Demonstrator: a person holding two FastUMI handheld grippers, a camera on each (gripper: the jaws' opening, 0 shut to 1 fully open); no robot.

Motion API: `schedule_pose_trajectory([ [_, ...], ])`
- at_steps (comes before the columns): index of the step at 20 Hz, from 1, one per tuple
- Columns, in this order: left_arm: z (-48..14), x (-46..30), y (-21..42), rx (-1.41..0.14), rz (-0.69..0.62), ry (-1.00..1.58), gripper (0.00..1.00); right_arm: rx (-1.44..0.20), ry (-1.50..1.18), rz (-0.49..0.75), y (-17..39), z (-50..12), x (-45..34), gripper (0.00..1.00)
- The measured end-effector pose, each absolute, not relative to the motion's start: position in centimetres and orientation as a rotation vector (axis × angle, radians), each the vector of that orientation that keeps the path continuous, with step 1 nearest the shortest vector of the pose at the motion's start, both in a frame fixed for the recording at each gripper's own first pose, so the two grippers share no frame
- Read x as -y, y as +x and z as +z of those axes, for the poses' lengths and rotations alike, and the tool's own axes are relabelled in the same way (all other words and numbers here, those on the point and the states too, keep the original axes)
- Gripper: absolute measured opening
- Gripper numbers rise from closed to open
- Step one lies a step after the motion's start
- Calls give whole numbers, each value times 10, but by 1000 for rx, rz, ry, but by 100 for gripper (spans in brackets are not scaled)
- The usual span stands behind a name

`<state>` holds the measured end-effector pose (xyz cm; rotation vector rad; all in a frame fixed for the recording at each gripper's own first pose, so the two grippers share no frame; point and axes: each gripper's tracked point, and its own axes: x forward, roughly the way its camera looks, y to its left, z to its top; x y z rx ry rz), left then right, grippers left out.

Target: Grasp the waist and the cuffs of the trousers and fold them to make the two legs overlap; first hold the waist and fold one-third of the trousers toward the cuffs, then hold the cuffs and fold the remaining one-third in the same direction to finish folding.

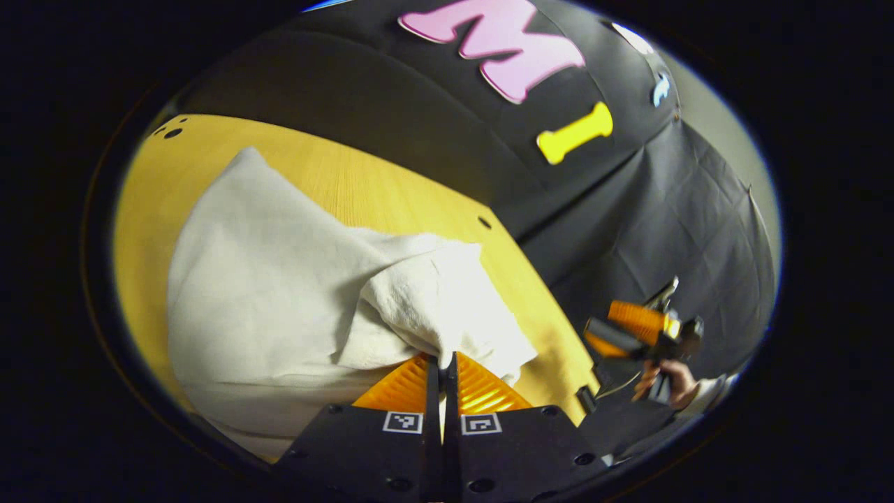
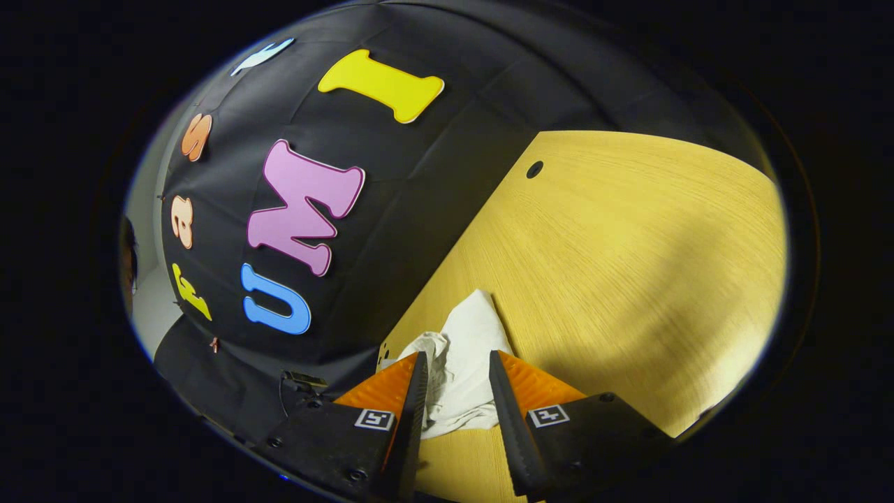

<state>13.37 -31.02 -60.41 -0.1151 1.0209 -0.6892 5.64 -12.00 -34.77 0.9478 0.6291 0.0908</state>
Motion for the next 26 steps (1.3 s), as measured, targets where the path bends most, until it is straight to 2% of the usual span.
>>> schedule_pose_trajectory([
  [5, -613, 305, 130, -1029, -725, 38, 6, -611, 947, 83, 56, -331, 137, 54],
  [10, -611, 307, 127, -1072, -724, -26, 12, -605, 948, 70, 50, -320, 143, 54],
  [12, -600, 323, 119, -1093, -757, -62, 40, -593, 948, 68, 49, -313, 144, 54],
  [14, -588, 332, 116, -1055, -772, -46, 81, -567, 952, 64, 47, -302, 147, 54],
  [15, -582, 332, 114, -1037, -775, -29, 91, -552, 955, 59, 46, -296, 149, 54],
  [16, -575, 331, 114, -1027, -782, -19, 95, -539, 952, 51, 44, -290, 153, 55],
  [20, -527, 326, 99, -987, -834, -49, 95, -503, 923, 27, 21, -266, 163, 55],
  [23, -491, 314, 99, -937, -824, -78, 95, -478, 902, 25, -1, -244, 160, 55],
  [24, -477, 310, 102, -910, -813, -92, 91, -468, 896, 30, -8, -235, 154, 55],
  [25, -461, 306, 107, -883, -801, -111, 95, -463, 883, 45, -13, -224, 145, 55],
  [26, -445, 303, 112, -856, -787, -134, 95, -465, 865, 61, -17, -217, 134, 55],
])
